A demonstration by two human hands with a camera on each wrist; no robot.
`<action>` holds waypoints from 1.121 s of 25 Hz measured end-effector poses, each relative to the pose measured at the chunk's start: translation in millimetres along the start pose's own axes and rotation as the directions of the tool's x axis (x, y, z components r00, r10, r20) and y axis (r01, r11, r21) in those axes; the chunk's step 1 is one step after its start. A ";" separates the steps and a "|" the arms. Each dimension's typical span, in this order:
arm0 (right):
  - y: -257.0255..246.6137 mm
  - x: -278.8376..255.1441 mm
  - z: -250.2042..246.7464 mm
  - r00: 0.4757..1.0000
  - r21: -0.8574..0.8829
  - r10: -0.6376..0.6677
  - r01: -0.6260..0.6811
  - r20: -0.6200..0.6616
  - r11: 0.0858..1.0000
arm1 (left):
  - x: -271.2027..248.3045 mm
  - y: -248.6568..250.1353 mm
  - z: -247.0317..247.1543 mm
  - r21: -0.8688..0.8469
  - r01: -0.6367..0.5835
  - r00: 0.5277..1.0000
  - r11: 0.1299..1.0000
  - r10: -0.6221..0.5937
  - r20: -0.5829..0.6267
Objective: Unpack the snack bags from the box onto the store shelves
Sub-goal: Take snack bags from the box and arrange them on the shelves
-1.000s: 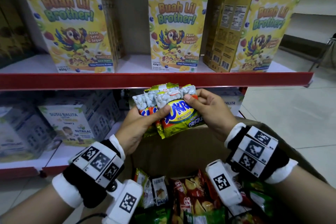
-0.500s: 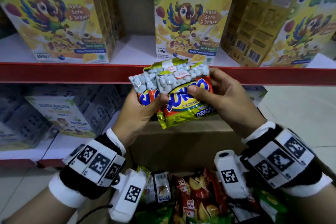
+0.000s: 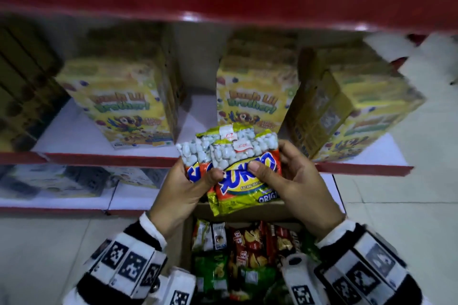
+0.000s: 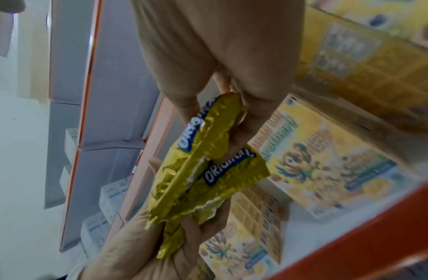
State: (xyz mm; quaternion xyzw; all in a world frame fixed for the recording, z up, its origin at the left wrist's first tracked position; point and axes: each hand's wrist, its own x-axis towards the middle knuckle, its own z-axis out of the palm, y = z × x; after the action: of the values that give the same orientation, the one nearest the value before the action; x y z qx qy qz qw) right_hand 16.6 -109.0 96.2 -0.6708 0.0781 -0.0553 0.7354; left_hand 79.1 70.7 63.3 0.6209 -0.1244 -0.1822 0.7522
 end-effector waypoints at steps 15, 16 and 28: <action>-430.8 -48.1 -4.0 0.967 -0.039 -0.253 0.254 0.034 0.966 | -16.3 412.7 115.8 0.019 -0.216 0.967 0.976 0.212 0.145; -453.7 -52.3 -7.6 0.959 -0.050 -0.280 0.282 0.036 0.958 | -17.2 432.7 123.4 0.038 -0.247 0.961 0.968 0.240 0.139; -571.1 -46.1 7.4 0.898 -0.067 -0.440 0.439 0.002 0.896 | -33.1 527.4 87.4 -0.023 -0.342 0.933 0.939 0.337 -0.125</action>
State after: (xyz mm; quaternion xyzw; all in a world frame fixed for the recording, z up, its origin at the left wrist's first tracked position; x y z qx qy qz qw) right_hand -13.8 -146.8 667.2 -0.6945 -0.0685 -0.2219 0.6809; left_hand 76.1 92.9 598.4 0.5831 -0.1808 -0.0150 0.7919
